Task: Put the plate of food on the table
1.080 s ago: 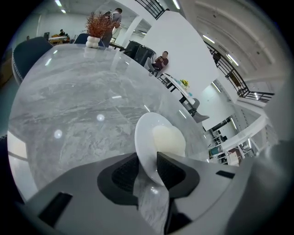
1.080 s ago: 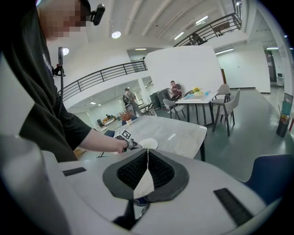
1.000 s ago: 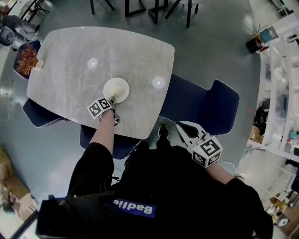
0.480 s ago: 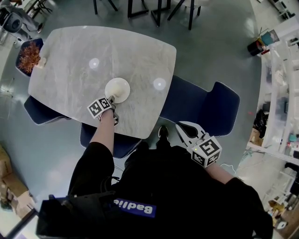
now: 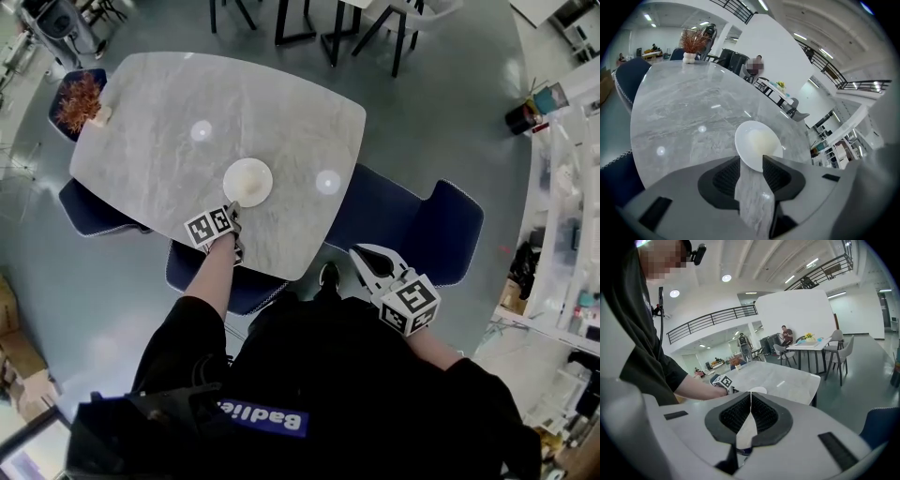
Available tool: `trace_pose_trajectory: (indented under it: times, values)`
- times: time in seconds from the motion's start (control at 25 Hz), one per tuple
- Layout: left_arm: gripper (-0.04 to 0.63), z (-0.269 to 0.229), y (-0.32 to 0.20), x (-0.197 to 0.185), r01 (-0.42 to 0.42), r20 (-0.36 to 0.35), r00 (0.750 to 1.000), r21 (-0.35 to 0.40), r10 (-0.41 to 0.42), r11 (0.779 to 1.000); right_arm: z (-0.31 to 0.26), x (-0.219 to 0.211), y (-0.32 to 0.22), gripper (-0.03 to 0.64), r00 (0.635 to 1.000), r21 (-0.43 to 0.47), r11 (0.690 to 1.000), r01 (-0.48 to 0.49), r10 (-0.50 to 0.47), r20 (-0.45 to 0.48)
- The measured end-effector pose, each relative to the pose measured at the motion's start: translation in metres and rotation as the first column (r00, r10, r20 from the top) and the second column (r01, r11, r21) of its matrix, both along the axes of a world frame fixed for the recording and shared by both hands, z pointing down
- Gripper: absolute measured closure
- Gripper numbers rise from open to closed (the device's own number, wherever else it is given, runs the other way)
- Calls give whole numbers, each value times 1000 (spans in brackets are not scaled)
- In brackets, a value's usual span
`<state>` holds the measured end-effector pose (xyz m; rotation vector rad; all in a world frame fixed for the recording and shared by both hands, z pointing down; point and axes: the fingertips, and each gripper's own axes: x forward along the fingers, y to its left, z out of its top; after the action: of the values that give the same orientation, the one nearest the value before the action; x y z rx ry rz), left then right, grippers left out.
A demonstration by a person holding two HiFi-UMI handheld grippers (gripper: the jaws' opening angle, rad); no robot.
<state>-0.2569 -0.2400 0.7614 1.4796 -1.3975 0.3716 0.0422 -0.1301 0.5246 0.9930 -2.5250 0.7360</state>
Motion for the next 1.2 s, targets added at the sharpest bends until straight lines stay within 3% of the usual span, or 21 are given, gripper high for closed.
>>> trace_pose_trajectory:
  times: [0.28, 0.56, 0.84, 0.96, 1.2]
  values:
    - [449, -27, 30, 13, -108, 38, 994, 42, 106, 993, -10, -17, -5, 606, 999, 32, 999, 42, -43, 28]
    - [451, -64, 63, 25, -287, 160, 950, 121, 267, 950, -15, -36, -3, 606, 993, 54, 994, 98, -101, 53]
    - [451, -115, 94, 48, -284, 127, 957, 226, 261, 932, -16, -52, 0, 604, 985, 61, 987, 148, -152, 75]
    - [451, -142, 103, 65, -329, 124, 944, 276, 306, 903, -17, -60, 3, 604, 980, 62, 983, 174, -179, 82]
    - [454, -205, 114, 94, -405, 125, 913, 417, 389, 814, -18, -76, 9, 606, 966, 66, 970, 232, -238, 97]
